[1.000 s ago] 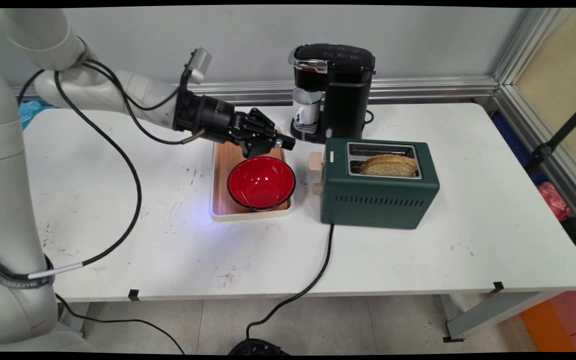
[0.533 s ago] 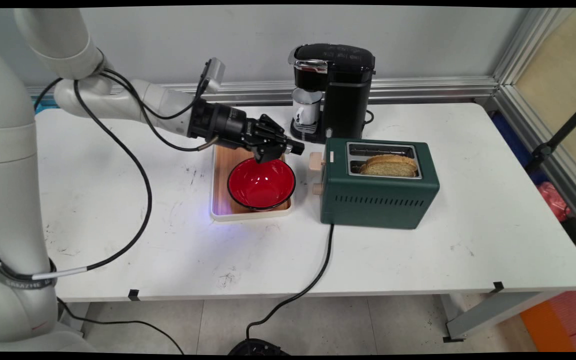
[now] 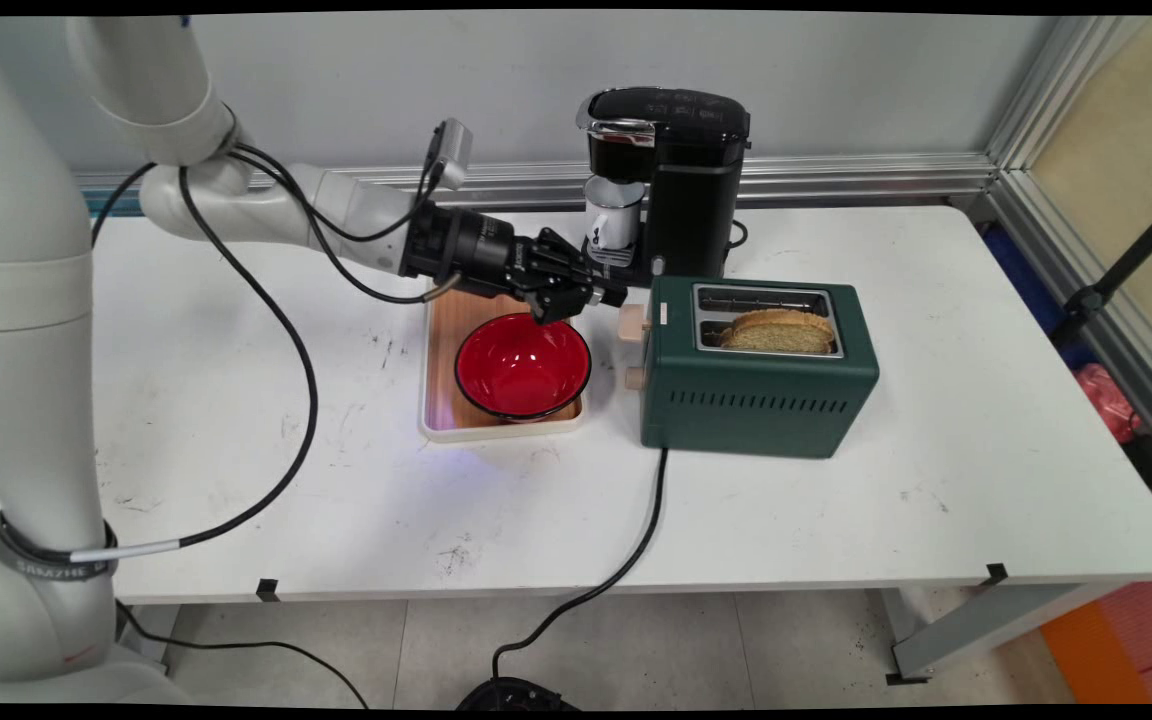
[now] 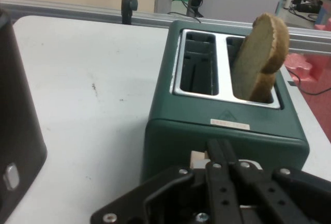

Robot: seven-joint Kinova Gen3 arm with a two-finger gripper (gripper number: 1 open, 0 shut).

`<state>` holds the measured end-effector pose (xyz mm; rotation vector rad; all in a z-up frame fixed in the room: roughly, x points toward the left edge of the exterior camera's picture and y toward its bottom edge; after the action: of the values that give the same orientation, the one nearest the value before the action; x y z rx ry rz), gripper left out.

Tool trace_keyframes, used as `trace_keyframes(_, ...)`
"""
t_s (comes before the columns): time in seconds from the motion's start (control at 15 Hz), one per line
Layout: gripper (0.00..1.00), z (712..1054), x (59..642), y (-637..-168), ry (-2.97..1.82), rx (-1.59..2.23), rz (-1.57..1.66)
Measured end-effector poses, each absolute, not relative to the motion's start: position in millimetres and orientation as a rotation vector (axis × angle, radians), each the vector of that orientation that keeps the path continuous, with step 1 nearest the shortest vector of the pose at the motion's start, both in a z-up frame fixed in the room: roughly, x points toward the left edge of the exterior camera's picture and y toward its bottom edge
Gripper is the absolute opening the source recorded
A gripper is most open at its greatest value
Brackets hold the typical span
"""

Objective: Press the toaster switch

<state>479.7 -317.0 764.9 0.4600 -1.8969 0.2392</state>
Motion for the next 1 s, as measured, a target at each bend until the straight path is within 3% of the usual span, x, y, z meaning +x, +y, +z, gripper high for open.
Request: trace_keyframes(1.0,0.00,743,458,-321,-1.917,0.463,0.218)
